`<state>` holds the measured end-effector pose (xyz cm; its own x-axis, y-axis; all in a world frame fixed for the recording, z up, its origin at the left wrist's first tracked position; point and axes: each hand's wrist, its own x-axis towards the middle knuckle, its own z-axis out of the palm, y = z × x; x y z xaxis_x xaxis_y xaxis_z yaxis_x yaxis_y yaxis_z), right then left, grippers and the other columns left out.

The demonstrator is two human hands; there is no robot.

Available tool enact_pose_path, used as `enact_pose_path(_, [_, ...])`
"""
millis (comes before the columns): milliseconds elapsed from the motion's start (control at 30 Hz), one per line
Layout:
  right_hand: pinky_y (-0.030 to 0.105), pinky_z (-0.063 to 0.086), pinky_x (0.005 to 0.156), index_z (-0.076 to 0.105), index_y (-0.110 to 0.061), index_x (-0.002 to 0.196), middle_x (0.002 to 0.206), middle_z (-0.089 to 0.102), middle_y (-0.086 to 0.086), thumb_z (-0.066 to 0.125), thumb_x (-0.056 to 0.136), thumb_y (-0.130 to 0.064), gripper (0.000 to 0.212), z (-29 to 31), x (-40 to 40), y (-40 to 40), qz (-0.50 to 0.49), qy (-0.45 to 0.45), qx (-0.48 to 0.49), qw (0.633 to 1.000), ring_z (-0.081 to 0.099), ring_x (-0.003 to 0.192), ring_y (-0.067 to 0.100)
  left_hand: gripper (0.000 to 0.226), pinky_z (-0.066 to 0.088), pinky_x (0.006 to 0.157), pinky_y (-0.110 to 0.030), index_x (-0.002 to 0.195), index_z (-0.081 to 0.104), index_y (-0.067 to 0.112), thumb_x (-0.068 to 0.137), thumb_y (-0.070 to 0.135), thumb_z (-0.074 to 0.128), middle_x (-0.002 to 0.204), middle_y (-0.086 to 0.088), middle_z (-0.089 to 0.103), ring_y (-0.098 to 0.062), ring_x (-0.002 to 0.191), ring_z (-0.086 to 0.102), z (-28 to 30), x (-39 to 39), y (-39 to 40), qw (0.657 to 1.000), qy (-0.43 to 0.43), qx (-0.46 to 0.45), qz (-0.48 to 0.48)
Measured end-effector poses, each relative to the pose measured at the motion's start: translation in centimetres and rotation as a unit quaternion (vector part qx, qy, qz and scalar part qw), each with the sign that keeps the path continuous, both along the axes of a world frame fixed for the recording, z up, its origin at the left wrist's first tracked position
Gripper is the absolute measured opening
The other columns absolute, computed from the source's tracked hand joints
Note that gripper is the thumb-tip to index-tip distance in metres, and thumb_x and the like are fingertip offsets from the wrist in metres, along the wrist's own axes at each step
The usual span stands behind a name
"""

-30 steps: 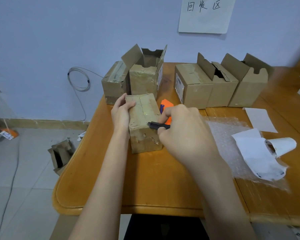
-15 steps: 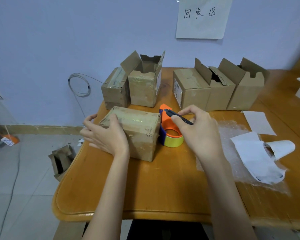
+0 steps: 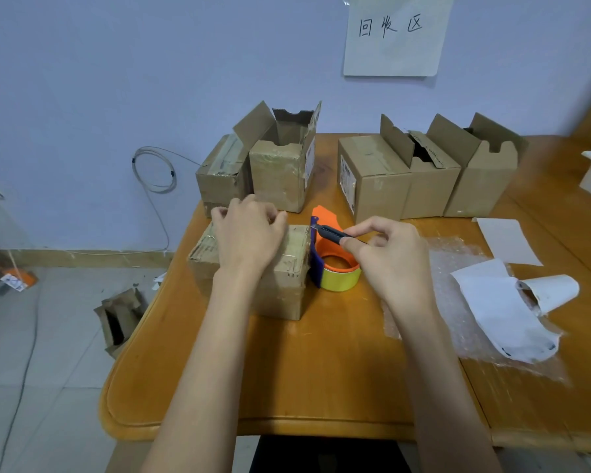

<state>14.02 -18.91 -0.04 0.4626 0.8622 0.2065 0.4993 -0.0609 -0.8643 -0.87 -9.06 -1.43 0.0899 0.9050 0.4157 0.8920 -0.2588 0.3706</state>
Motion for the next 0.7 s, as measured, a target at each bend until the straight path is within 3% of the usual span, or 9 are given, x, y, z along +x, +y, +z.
enact_pose_path(167, [0.03, 0.039, 0.053, 0.071, -0.025, 0.079, 0.049, 0.051, -0.003, 0.073, 0.083, -0.025, 0.004, -0.2, -0.4, 0.3, 0.014, 0.003, -0.002, 1.0, 0.042, 0.049, 0.011, 0.027, 0.025, 0.103, -0.042, 0.086, 0.073, 0.017, 0.094, 0.036, 0.056, 0.108, -0.003, 0.059, -0.024, 0.109, 0.05, 0.4, 0.4, 0.6, 0.993, -0.067, -0.021, 0.091])
enact_pose_path(333, [0.024, 0.032, 0.05, 0.072, -0.024, 0.081, 0.046, 0.046, -0.007, 0.072, 0.083, -0.025, 0.002, -0.8, -0.6, 1.3, 0.003, 0.001, 0.024, 1.0, 0.04, 0.046, 0.009, 0.026, 0.026, 0.103, -0.042, 0.088, 0.073, 0.017, 0.094, 0.035, 0.056, 0.111, -0.004, 0.058, -0.025, 0.111, 0.049, 0.3, 0.4, 1.3, 0.991, -0.076, -0.028, 0.108])
enact_pose_path(533, [0.028, 0.041, 0.05, 0.072, -0.027, 0.082, 0.055, 0.058, 0.002, 0.072, 0.082, -0.027, 0.001, -1.3, -1.2, 3.0, -0.014, -0.005, 0.028, 0.999, 0.046, 0.049, 0.012, 0.026, 0.026, 0.098, -0.043, 0.089, 0.075, 0.016, 0.092, 0.033, 0.056, 0.112, -0.005, 0.06, -0.025, 0.111, 0.05, 0.4, 0.7, 2.4, 0.989, -0.085, -0.041, 0.114])
enact_pose_path(700, [0.024, 0.036, 0.047, 0.072, -0.028, 0.08, 0.056, 0.058, -0.001, 0.073, 0.081, -0.026, 0.003, -1.2, -1.3, 3.3, -0.006, -0.004, 0.016, 1.0, 0.044, 0.047, 0.009, 0.026, 0.025, 0.096, -0.04, 0.088, 0.075, 0.017, 0.093, 0.034, 0.055, 0.112, -0.005, 0.06, -0.024, 0.11, 0.05, 0.0, 0.8, 2.3, 0.989, -0.086, -0.029, 0.117])
